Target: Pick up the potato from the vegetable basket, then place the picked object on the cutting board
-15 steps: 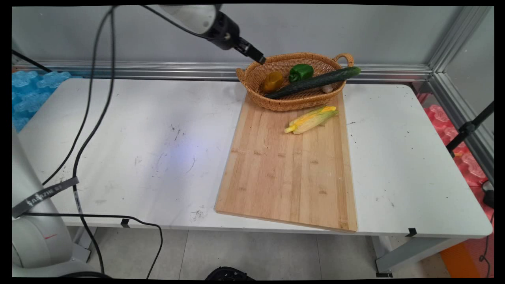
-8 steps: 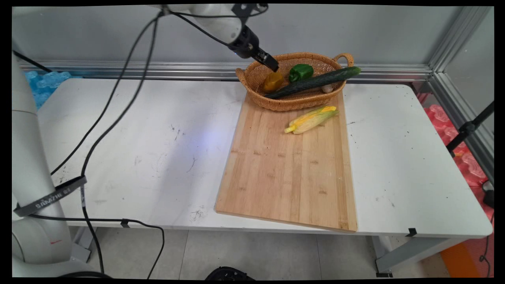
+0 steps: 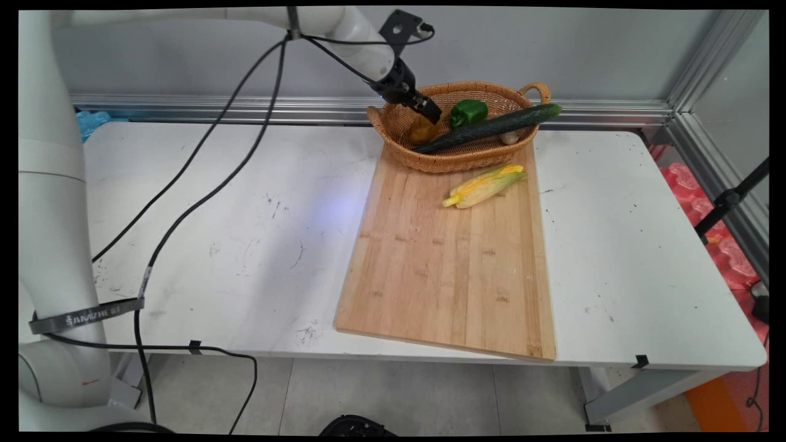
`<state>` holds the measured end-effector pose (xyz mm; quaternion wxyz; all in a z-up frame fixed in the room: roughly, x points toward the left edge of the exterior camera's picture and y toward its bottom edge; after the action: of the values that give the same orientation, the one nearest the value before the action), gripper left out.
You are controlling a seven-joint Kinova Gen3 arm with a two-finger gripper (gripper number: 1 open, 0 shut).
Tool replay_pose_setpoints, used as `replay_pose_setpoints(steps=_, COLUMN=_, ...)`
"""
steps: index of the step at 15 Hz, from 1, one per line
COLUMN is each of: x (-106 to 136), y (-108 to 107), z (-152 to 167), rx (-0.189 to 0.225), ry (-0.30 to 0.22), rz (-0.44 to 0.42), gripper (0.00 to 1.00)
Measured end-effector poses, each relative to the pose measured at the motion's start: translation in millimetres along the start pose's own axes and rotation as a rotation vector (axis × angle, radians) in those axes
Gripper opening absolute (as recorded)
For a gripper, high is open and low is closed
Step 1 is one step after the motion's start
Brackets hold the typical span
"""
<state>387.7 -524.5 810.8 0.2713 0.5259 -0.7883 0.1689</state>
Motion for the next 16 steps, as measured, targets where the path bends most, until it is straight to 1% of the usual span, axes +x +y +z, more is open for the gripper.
replay_pose_setpoints(steps=3, x=1, y=3, z=16, rx=0.007, ry=-0.023, rz=-0.009, gripper=1.00)
replay_pose_setpoints(steps=7, x=2, y=4, z=29, rx=0.011, ry=-0.041, rz=-0.008, gripper=1.00)
replay_pose_setpoints(steps=8, x=2, y=4, z=30, rx=0.011, ry=-0.042, rz=-0.006, gripper=0.00)
replay_pose_setpoints(steps=13, x=4, y=5, z=32, rx=0.012, ry=-0.041, rz=0.014, gripper=0.00)
replay_pose_setpoints(steps=16, x=8, y=8, z=24, rx=0.006, ry=-0.029, rz=0.035, gripper=0.00)
